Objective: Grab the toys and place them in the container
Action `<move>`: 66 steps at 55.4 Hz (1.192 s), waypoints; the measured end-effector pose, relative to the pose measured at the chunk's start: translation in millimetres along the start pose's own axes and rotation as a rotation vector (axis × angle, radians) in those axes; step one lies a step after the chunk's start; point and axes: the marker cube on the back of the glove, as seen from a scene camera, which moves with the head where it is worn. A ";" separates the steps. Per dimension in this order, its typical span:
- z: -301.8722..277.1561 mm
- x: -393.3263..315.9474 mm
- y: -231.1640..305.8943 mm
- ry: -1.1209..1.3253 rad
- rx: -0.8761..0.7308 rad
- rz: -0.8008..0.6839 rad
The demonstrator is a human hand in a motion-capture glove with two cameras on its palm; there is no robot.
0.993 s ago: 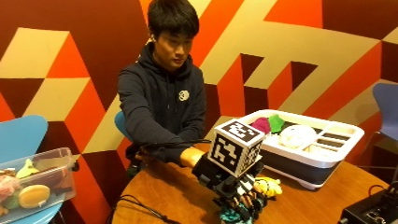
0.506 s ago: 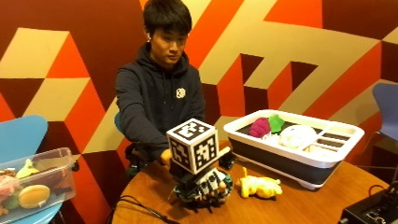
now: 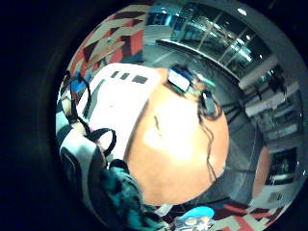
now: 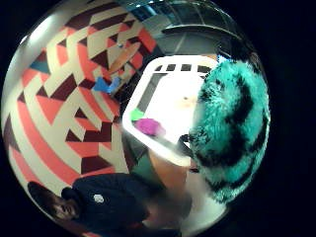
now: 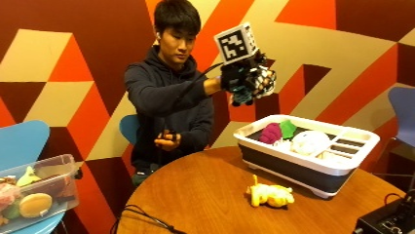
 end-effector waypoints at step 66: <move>185.9 197.6 21.9 0.063 -0.222 0.562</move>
